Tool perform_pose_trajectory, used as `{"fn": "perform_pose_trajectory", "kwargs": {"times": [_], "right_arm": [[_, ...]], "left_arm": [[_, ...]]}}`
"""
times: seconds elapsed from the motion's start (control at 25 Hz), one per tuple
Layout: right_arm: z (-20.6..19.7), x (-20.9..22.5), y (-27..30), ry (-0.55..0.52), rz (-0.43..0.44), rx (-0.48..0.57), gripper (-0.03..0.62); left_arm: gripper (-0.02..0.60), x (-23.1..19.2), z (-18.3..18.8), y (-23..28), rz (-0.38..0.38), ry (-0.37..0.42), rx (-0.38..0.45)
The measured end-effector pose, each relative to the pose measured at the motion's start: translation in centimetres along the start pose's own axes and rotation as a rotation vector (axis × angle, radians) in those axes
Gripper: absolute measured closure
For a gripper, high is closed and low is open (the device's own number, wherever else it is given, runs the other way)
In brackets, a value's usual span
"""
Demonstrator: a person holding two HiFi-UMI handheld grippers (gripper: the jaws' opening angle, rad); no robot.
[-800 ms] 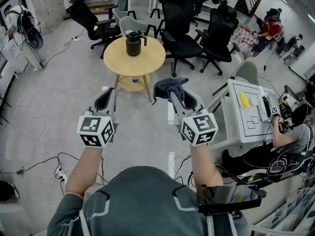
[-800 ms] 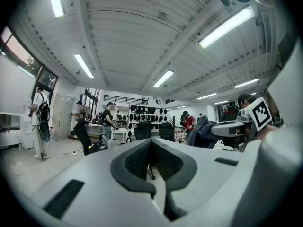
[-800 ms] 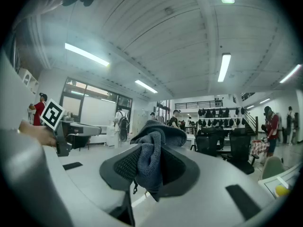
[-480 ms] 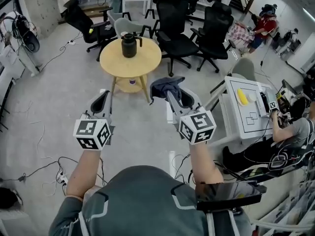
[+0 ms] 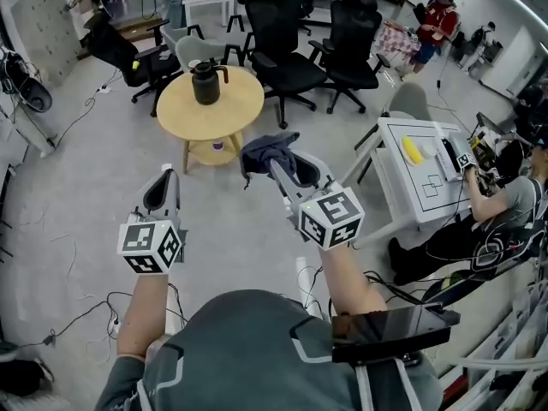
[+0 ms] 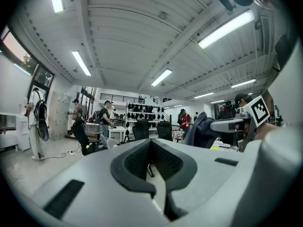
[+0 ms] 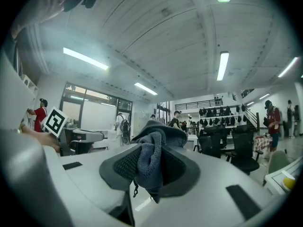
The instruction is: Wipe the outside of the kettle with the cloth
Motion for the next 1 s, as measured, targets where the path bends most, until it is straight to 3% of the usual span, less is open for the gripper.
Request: {"fn": "perform_pose_trajectory", "kwargs": {"times": [0.28, 0.48, 0.68, 1.0], "right_arm": [[0.6, -3.2, 2.8, -0.068, -0.05, -0.011, 0.476], [-0.3, -3.7, 5.4, -0.07, -0.028, -0.041, 0.476], [-1.6, 0.1, 10.2, -0.067, -0.008, -0.017, 0.476], [-2.4, 8.5, 20.3, -0.009, 0.079, 0.015, 0.476]], "left_arm": [[0.574, -4.3, 0.1, -0.1, -0.056, -0.004, 0.007], [0.574, -6.5, -1.4, 1.7, -0.085, -0.04, -0.002], [0.574, -7.9, -2.3, 7.1, -0.073, -0.033, -0.004], [0.574, -10.1, 1.0, 16.8, 0.011, 0.001, -0.028]]}}
Point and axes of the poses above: the fingertips, and each gripper's own axes: y forward along the fingers, x to its right, z out of its top, the point moved 10 cm from there along -y, backward along the fingers, and after that the axes turned 10 degrees about -y, right-handed, at the moved point
